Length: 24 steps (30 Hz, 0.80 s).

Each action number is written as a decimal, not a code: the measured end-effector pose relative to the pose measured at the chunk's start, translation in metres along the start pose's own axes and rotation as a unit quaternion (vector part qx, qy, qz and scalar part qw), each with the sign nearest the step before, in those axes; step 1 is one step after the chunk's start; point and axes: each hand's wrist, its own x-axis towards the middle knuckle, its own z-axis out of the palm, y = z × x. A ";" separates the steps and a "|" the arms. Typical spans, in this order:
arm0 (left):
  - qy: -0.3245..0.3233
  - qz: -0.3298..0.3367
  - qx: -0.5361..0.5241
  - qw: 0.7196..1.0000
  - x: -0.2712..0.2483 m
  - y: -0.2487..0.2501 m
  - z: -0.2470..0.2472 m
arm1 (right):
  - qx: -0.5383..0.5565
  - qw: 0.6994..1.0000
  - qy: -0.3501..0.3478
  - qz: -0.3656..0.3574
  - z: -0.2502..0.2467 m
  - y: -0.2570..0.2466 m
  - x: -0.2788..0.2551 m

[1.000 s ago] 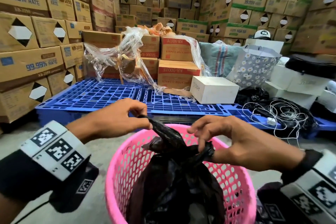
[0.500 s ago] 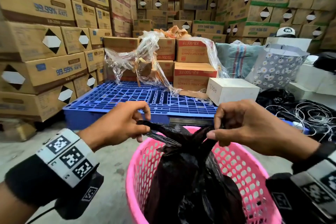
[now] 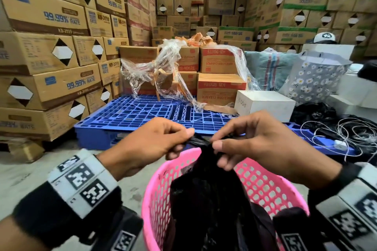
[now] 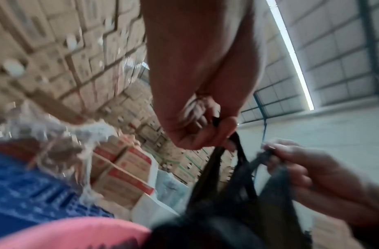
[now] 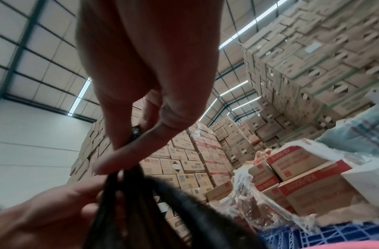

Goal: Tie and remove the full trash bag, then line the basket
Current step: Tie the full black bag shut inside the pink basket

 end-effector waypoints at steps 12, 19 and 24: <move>0.081 0.037 -0.017 0.996 0.014 -0.006 0.033 | 0.031 0.999 -0.009 0.000 -0.004 -0.008 0.002; 0.028 0.046 -0.057 0.997 0.006 -0.001 0.035 | 0.053 0.998 0.026 -0.011 -0.002 -0.003 0.009; 0.051 0.098 0.002 0.994 0.002 -0.008 0.036 | 0.051 0.997 0.052 -0.012 -0.003 0.000 0.010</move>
